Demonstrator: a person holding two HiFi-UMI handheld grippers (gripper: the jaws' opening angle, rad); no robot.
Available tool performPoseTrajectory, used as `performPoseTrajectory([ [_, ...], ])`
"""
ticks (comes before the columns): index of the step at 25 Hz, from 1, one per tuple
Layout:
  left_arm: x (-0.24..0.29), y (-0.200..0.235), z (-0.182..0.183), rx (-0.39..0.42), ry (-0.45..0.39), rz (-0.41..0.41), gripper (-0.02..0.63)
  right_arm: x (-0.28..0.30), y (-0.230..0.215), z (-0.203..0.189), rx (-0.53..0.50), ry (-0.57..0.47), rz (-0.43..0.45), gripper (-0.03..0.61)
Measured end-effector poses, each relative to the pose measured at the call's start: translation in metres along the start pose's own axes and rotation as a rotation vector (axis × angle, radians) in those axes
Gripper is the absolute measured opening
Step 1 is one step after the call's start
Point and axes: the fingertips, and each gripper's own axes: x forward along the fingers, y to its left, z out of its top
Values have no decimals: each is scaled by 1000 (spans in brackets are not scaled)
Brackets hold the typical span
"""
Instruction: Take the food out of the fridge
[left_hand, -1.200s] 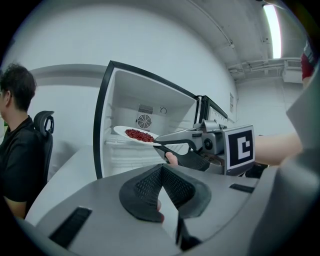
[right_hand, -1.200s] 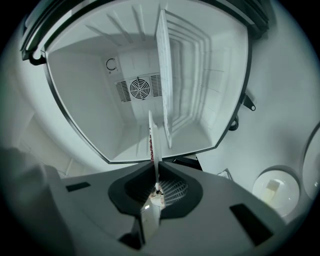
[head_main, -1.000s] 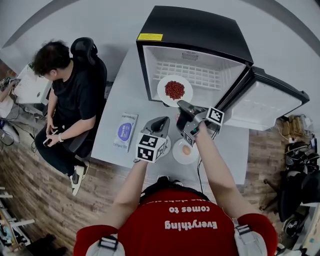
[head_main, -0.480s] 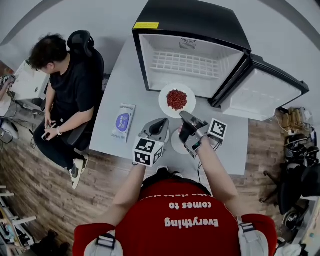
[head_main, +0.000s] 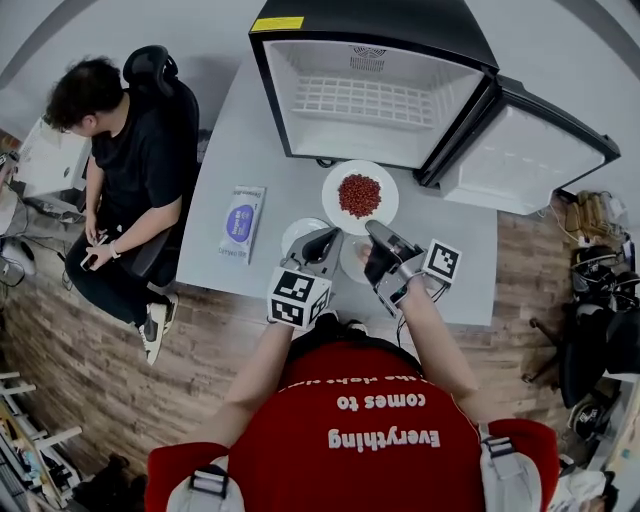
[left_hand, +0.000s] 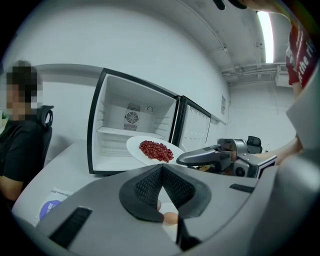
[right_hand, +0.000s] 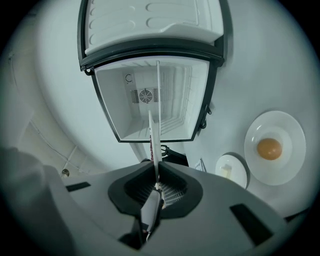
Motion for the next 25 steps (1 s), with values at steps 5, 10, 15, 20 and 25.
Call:
performPoseTrajectory([
  [5, -6, -6, -2, 3, 0, 0, -2, -20, 9, -4, -12, -13, 19, 26],
  [10, -9, -14, -5, -2, -4, -7, -2, -33, 12, -9, -48, -21, 23, 25],
  [15, -12, -20, -8, -4, 1, -16, -2, -40, 10, -13, -50, -38, 23, 25],
  [20, -13, -25, -11, -4, 5, -23, -2, -46, 10, -14, -66, -38, 12, 25],
  [25, -10, -30, -10, -4, 6, -37, -2, -52, 13, -10, -96, -40, 3, 25],
])
